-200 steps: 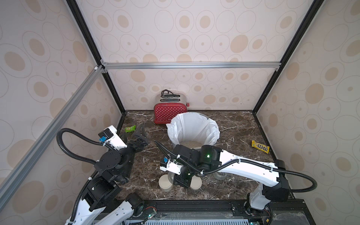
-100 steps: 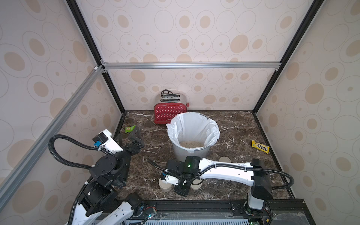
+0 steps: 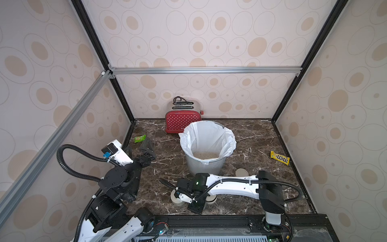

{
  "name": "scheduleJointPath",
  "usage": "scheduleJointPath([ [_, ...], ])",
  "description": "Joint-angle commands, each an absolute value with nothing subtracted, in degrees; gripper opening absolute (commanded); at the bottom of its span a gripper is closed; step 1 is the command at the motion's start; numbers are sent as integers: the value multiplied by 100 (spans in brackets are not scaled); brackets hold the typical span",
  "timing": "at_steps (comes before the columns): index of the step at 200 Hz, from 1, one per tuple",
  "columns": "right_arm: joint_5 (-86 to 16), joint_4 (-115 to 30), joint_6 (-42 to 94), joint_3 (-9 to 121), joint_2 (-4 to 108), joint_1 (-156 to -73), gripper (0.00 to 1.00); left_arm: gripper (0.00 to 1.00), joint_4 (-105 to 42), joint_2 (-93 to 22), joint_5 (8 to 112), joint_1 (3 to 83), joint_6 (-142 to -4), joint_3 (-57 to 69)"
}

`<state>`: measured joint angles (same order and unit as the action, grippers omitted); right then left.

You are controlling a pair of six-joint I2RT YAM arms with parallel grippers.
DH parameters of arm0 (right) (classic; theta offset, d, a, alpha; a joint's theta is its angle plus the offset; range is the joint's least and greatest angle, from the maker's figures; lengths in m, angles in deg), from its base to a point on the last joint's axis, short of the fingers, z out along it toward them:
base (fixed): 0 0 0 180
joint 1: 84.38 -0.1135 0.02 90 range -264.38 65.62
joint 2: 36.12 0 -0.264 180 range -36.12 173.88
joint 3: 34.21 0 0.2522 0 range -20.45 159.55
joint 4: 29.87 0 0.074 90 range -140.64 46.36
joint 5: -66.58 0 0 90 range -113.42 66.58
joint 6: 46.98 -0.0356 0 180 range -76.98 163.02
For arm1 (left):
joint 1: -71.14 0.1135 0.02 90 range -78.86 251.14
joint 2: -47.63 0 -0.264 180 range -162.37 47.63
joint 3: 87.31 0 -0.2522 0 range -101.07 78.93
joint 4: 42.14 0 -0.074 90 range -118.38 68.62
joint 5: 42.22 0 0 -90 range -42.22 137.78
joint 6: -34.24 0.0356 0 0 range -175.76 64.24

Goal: Empty moldy rice from jars
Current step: Place the jar at the center of the board.

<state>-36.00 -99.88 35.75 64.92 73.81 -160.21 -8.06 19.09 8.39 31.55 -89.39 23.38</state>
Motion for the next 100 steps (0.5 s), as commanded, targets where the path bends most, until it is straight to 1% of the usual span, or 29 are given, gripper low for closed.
scheduleJointPath([
  [1, -3499, -9930, 3548, 6431, 7484, -16078, 0, 99, -693, 1968, 718, 3168, -8950, 2329],
  [100, -3347, -9608, 3442, 6142, 7660, -16076, 0, 99, -693, 1941, 716, 3168, -8958, 2334],
])
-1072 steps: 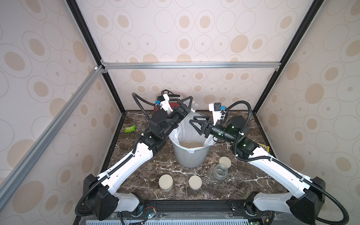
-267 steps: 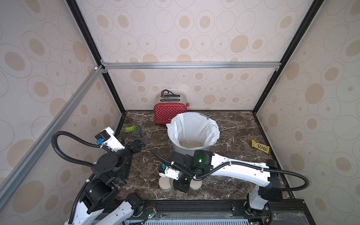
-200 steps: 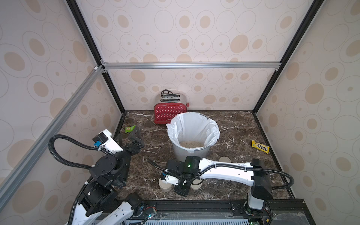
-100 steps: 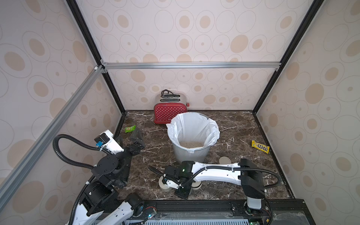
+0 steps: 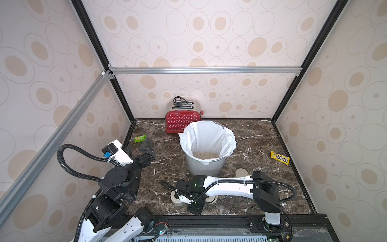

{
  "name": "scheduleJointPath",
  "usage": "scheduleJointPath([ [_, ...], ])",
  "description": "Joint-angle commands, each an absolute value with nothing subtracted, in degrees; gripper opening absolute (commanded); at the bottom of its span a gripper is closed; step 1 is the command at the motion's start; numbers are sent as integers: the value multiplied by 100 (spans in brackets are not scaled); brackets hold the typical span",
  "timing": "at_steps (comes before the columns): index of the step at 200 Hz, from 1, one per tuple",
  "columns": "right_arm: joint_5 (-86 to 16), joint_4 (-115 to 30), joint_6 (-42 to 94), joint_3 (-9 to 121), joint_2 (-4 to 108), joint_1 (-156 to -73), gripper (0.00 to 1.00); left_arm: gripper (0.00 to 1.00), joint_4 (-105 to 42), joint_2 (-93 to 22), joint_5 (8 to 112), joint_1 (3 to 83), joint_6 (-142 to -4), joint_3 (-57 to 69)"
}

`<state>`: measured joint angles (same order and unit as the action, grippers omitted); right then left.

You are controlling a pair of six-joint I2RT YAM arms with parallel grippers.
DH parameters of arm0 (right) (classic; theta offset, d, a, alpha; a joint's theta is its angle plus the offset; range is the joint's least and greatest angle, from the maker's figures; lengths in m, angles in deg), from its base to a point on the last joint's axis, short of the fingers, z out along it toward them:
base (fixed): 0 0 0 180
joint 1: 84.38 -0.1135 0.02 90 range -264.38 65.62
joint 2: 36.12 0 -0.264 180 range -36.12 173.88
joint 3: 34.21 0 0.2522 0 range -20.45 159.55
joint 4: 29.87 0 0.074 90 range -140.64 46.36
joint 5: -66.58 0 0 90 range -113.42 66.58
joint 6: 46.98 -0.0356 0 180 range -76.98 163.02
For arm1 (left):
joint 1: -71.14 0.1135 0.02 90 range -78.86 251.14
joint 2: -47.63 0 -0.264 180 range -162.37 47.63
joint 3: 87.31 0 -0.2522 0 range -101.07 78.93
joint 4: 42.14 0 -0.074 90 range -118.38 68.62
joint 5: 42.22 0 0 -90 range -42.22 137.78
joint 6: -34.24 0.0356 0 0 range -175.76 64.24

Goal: Empty moldy rice from jars
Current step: Place the jar at the center of the board.

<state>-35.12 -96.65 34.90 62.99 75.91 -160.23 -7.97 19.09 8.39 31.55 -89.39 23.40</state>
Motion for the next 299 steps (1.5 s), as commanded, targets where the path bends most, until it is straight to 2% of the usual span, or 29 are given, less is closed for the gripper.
scheduleJointPath([
  [1, -3346, -9609, 3441, 6140, 7663, -16076, 0, 99, -693, 1946, 721, 3168, -8959, 2332],
  [40, -3260, -9615, 3410, 6100, 7665, -16081, 12, 99, -684, 1918, 727, 3170, -8967, 2330],
  [95, -3160, -9706, 3388, 6225, 7578, -16079, 36, 99, -702, 1875, 743, 3177, -8970, 2317],
  [127, -3054, -9954, 3418, 6408, 7445, -16079, 41, 99, -710, 1875, 735, 3174, -8969, 2312],
  [216, -3003, -10746, 3435, 6890, 6676, -16137, 46, 99, -798, 1880, 710, 3168, -8787, 2253],
  [253, -2821, -10580, 3525, 7335, 6614, -16148, 57, 99, -781, 1900, 717, 3174, -8640, 2160],
  [299, -2523, -10244, 3734, 8022, 7185, -16137, 75, 99, -744, 1844, 823, 3172, -8609, 2057],
])
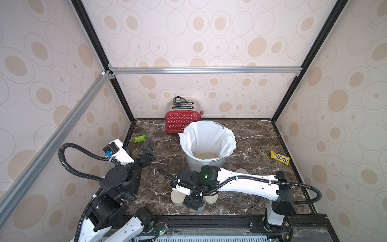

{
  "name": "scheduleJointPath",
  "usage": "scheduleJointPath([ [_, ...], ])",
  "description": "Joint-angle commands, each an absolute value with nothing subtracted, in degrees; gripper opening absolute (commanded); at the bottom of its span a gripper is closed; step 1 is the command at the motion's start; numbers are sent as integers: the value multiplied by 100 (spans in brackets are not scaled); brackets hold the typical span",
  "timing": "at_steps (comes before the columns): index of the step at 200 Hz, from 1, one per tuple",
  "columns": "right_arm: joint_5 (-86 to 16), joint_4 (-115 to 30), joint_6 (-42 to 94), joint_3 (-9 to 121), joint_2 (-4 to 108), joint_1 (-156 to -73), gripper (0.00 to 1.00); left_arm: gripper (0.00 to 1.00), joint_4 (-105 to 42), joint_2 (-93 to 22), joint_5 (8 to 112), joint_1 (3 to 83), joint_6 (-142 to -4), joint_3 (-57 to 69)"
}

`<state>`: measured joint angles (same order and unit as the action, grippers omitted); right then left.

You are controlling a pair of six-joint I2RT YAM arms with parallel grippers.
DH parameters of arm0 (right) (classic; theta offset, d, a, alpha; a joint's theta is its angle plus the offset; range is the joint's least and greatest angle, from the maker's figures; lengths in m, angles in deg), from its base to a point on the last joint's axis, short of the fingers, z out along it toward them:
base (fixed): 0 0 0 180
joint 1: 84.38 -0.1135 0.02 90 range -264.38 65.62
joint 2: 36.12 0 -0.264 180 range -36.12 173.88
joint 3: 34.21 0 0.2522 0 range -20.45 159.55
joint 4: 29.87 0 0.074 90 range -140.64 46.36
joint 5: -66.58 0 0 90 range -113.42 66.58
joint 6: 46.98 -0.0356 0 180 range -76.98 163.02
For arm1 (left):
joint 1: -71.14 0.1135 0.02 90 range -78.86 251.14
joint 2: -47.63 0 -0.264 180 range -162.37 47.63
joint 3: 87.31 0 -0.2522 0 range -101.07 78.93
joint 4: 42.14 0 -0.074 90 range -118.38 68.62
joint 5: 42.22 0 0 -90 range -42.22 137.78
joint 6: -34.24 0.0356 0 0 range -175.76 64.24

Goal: Empty moldy rice from jars
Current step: Place the jar at the center of the board, then pick up the jar from the center of the board.

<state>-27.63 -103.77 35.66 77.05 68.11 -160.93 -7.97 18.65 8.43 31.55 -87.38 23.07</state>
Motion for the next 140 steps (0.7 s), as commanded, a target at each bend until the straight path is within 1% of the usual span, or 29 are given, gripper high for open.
scheduleJointPath([
  [1, -2520, -10235, 3737, 8038, 7197, -16137, 75, 99, -745, 1844, 823, 3170, -8609, 2057],
  [55, -2485, -10083, 3875, 8719, 8126, -16047, 92, 99, -745, 1819, 911, 3170, -8608, 2022],
  [77, -2448, -10094, 3890, 8831, 8364, -16023, 100, 99, -730, 1819, 916, 3168, -8578, 1989],
  [140, -2405, -10071, 3854, 8791, 8630, -15946, 99, 99, -719, 1807, 955, 3171, -8635, 2022],
])
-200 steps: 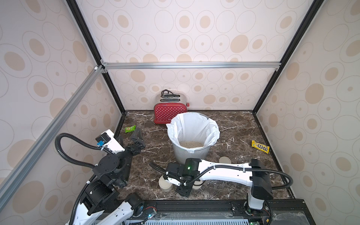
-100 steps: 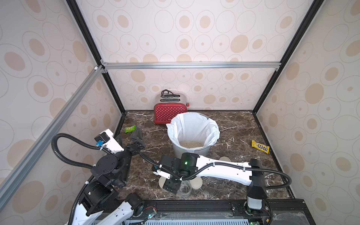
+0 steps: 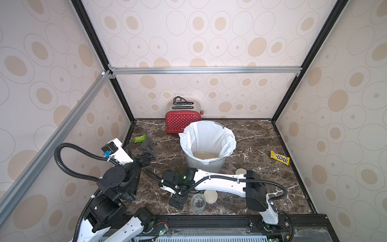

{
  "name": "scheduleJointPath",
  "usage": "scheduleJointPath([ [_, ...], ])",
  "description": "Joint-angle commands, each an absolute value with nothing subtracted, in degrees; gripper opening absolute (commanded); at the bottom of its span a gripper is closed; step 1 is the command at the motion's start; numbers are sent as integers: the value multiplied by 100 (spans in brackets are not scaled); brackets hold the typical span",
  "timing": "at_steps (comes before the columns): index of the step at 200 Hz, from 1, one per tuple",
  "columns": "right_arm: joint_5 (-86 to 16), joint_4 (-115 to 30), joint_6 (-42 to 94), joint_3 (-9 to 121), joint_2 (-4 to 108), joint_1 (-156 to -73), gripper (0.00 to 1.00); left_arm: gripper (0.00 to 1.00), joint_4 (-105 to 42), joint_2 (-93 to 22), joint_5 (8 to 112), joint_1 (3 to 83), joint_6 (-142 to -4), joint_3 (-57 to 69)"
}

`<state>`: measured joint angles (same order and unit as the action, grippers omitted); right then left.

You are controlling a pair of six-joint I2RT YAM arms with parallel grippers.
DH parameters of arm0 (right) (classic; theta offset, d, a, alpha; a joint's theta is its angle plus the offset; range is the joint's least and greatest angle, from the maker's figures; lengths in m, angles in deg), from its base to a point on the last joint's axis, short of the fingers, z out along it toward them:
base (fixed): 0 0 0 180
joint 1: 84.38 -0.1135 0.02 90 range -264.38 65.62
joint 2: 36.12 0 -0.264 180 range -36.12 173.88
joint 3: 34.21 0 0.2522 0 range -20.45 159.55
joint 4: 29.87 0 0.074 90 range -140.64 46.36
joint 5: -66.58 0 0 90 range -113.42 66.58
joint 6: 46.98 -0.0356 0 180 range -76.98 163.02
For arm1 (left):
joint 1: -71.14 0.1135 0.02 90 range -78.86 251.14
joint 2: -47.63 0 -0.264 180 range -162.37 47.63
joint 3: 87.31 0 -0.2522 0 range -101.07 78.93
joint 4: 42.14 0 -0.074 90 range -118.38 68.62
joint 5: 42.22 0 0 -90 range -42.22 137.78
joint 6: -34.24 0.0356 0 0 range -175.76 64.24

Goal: Empty moldy rice from jars
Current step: Pick up the jar from the center of the board.

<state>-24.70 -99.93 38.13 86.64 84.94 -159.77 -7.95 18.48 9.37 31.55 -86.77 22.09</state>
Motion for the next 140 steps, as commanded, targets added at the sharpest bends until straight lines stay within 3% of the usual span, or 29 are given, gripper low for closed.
scheduleJointPath([
  [1, -2409, -10065, 3854, 8792, 8635, -15949, 99, 99, -719, 1800, 955, 3174, -8635, 2022],
  [96, -2473, -9880, 3854, 8811, 9022, -15887, 100, 99, -719, 1759, 1059, 3168, -8731, 2031],
  [140, -2473, -9824, 3825, 8802, 9132, -15858, 92, 99, -719, 1740, 1069, 3169, -8740, 2025],
])
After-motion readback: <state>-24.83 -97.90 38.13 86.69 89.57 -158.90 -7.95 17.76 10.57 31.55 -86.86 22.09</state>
